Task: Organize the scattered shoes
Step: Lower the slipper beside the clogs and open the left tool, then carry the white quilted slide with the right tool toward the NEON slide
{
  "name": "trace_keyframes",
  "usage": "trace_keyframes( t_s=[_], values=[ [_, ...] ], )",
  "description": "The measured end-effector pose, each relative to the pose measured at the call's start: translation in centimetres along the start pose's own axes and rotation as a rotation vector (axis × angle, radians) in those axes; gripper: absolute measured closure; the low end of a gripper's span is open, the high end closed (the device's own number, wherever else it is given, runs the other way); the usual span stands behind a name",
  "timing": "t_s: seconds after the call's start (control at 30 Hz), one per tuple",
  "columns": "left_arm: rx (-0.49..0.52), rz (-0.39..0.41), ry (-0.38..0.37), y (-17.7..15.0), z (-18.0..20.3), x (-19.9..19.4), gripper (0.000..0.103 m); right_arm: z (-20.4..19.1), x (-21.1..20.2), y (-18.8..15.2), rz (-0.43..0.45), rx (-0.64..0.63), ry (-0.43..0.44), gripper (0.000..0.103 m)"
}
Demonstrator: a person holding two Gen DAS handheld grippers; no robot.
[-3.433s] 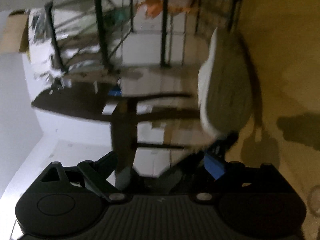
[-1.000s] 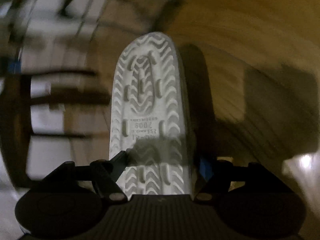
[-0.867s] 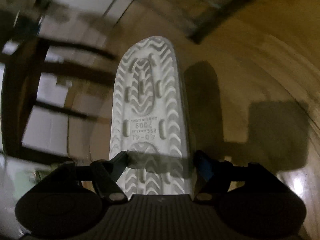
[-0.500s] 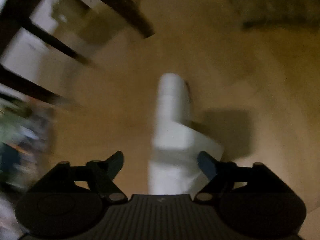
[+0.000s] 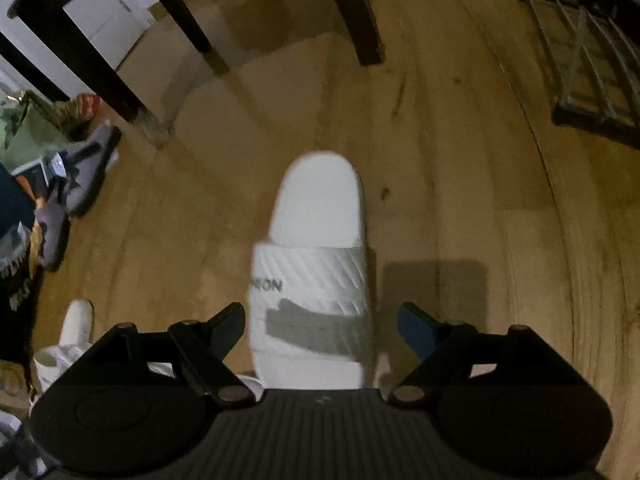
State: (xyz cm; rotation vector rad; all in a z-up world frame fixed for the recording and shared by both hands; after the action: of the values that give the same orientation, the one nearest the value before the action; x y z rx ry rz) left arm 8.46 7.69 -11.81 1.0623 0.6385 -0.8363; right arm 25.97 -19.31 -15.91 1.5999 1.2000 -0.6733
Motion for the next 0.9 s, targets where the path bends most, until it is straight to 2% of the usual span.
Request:
trace_keyframes(
  t_s=[0.07,0.13,0.23,0.37,0.4,0.43,0.47,0.5,0.57,0.63,0.73,0.77,0.83,0.9],
  values=[
    [0.016,-0.015,0.003,-0.3,0.3,0.5,0.013,-0.3,1.1,-1.0,-0.045,-0.046,0.003,0.019],
    [0.027,-0.025,0.005,-0.4,0.5,0.9,0.013,-1.6,1.8,-2.0,-0.07,-0.171,-0.068,0.019],
    [0.03,-0.018,0.011,-0.1,0.9,1.1,0.013,-2.5,2.8,-2.4,-0.065,-0.345,-0.195,0.018],
    [0.032,0.03,0.031,0.7,0.8,0.3,0.013,-2.8,6.8,-1.6,-0.007,-0.398,-0.217,0.016],
    [0.015,0.037,0.04,0.8,0.2,0.2,0.013,-2.8,7.4,-1.6,0.008,-0.4,-0.204,0.02],
    [-0.009,0.045,0.05,1.0,-0.5,0.0,0.013,-2.8,7.9,-1.6,0.022,-0.405,-0.189,0.03],
    [-0.031,0.048,0.053,1.0,-1.2,-0.2,0.013,-2.9,8.4,-1.7,0.035,-0.41,-0.173,0.03],
    [-0.05,0.05,0.053,1.0,-1.9,-0.4,0.013,-3.1,8.3,-1.9,0.06,-0.416,-0.15,0.043],
    [-0.075,0.053,0.053,0.9,-3.1,-0.7,0.013,-3.4,8.1,-2.1,0.096,-0.421,-0.123,0.054],
    [-0.102,0.063,0.057,0.9,-4.4,-1.3,0.013,-3.7,6.8,-2.3,0.152,-0.429,-0.148,0.07],
    [-0.178,0.134,0.099,1.2,-8.2,-3.8,0.013,-4.2,4.2,-2.2,0.233,-0.404,-0.132,0.081],
    [-0.189,0.148,0.111,1.2,-8.7,-4.3,0.013,-4.4,3.5,-2.2,0.238,-0.378,-0.119,0.081],
    [-0.197,0.253,0.196,1.6,-10.7,-7.0,0.013,-4.6,3.1,-2.0,0.222,-0.325,-0.106,0.083],
    [-0.185,0.302,0.221,1.8,-11.6,-8.7,0.013,-5.1,2.0,-1.8,0.218,-0.288,-0.114,0.085]
  ],
)
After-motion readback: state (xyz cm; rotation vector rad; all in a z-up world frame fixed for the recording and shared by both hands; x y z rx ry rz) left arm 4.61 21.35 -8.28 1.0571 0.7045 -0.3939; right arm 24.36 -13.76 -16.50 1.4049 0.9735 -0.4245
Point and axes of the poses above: each gripper's, at about its wrist camera, not at the fingertips, and x roughly the way its jaws point, z to its right, y to its top, the point moved 8 cm from there along x, roughly the way its jaws point, and after that the axes turned 1 degree about z, right-handed, at the moved point
